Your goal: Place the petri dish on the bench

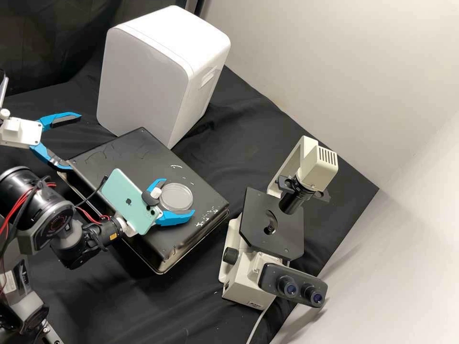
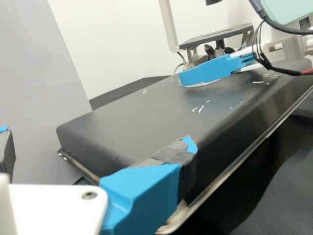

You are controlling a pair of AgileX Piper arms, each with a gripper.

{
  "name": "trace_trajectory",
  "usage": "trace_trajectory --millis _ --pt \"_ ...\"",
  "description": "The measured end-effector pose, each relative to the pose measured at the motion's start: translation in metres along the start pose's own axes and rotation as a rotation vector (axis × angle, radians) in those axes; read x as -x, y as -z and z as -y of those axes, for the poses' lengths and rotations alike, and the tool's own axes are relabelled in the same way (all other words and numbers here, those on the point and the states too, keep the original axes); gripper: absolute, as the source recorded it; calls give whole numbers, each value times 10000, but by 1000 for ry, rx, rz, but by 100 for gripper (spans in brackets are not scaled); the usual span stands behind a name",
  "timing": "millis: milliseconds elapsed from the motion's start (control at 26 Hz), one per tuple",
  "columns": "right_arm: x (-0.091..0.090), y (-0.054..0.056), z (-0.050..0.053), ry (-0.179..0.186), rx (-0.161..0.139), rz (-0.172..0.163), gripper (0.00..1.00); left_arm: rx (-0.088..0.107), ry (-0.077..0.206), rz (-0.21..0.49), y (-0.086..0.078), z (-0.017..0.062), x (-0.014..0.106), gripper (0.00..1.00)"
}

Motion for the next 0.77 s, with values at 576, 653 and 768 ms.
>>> trace_trajectory --millis 576,653,768 --pt "126 26 3 3 -33 -7 100 57 -69 -30 22 -129 45 100" --pt "147 31 -3 2 -41 -11 100 57 -69 -30 22 -129 45 100" --pt "182 27 -11 2 -49 -12 100 57 -69 -30 22 -129 45 100"
